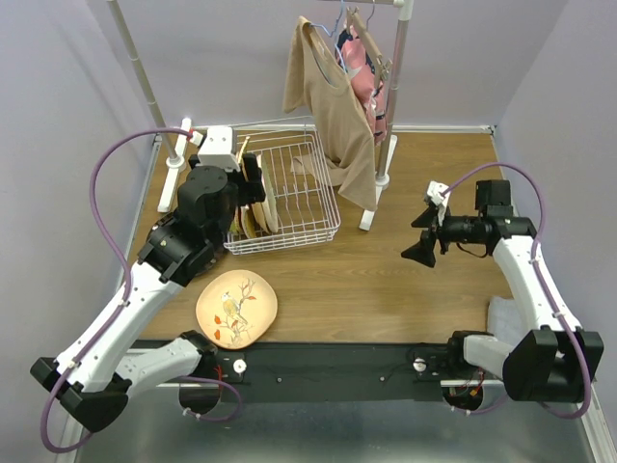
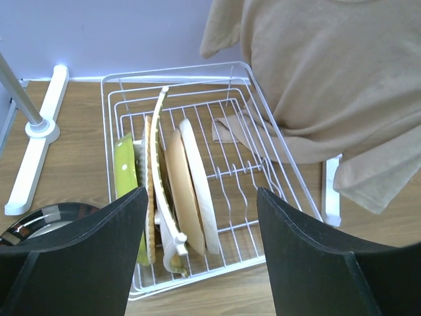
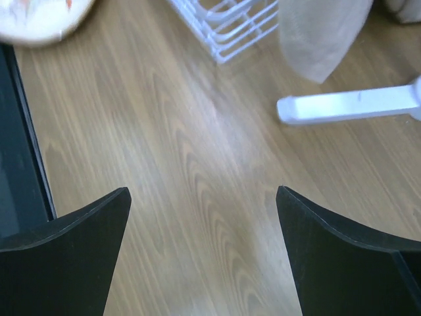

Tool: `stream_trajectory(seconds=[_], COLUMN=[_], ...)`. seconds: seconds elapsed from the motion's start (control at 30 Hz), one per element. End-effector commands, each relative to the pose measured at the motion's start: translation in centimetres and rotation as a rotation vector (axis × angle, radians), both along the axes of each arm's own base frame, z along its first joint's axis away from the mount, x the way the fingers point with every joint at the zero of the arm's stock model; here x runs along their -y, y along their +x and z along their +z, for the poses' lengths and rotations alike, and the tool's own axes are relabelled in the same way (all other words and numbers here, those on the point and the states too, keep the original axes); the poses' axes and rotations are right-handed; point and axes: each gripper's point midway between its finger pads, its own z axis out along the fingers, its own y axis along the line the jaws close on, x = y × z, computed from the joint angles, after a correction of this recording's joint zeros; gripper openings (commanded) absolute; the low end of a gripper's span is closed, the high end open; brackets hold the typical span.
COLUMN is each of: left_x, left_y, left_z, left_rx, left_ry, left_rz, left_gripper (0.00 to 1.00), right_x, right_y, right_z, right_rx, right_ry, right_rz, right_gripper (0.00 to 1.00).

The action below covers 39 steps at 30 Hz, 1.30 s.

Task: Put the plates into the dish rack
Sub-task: Grab a plate with the right arm

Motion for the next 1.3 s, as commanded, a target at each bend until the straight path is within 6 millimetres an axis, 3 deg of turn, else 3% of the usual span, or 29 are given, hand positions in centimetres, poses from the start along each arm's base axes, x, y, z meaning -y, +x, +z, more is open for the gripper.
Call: stream_trajectory(seconds=[0.0,0.03,0.13,0.17,0.47,0.5,0.6,0.63,0.7,0.73,0.8,0.83,0.9,0.93,0.97,1.13,1.27], left_x=[-0.1,-0.4,-1.4,-1.4,-3.3,-3.3,-3.6,-3.8,-4.0,-4.2,-4.3,-4.5,-4.6,-4.6,-4.6,-5.1,-5.2], left_y=[-0.5,-0.8,-1.6,-1.6,-2.9,-3.0,-3.1,-3.3,-3.3,-3.5,-3.6,-3.8,-3.9,-4.1,-4.2,-5.1,-5.7], left_z=[0.2,0.3,1.4,0.7,-0.6,-0.5,-0.8,-0.6,-0.9,-0.8,-0.8,-0.6,-0.3,-0.2,0.1,0.4,0.1], left_rx=[0.07,0.093,0.157,0.153,0.189,0.193,0.198,0.207,0.205,0.211,0.216,0.223,0.23,0.233,0.236,0.235,0.229], left_ry=[0.013,0.004,-0.026,-0.02,-0.055,-0.07,-0.097,-0.111,-0.119,-0.132,-0.14,-0.149,-0.155,-0.161,-0.171,-0.211,-0.237], left_rz=[-0.042,-0.035,-0.022,-0.023,0.034,0.036,0.05,0.058,0.068,0.073,0.078,0.08,0.08,0.076,0.073,0.076,0.066], left_gripper=[0.76,0.76,0.76,0.76,0.77,0.77,0.77,0.77,0.77,0.77,0.77,0.78,0.78,0.78,0.78,0.78,0.78], right_x=[1.2,1.4,1.2,0.9,-6.2,-7.7,-9.9,-11.9,-13.4,-16.0,-17.6,-20.2,-22.1,-24.2,-25.0,-30.2,-32.8], right_y=[-5.0,-5.8,-5.6,-5.6,-5.2,-6.0,-5.8,-6.4,-6.7,-7.5,-7.9,-9.2,-9.6,-10.6,-10.6,-12.6,-13.4], right_z=[-1.9,-2.2,-2.1,-2.2,-4.0,-4.2,-4.1,-4.1,-4.7,-4.6,-5.4,-5.0,-5.8,-5.5,-6.4,-6.8,-8.2], right_rx=[0.057,0.014,0.023,0.012,0.143,0.164,0.221,0.265,0.316,0.4,0.469,0.544,0.582,0.641,0.647,0.762,0.778], right_ry=[-0.216,-0.226,-0.263,-0.281,-0.486,-0.504,-0.549,-0.547,-0.589,-0.577,-0.616,-0.578,-0.586,-0.544,-0.556,-0.431,-0.387], right_rz=[0.341,0.366,0.401,0.41,0.564,0.621,0.648,0.693,0.7,0.736,0.727,0.758,0.744,0.747,0.726,0.718,0.722], right_gripper=[1.0,1.0,1.0,1.0,1.0,1.0,1.0,1.0,1.0,1.0,1.0,1.0,1.0,1.0,1.0,1.0,0.98])
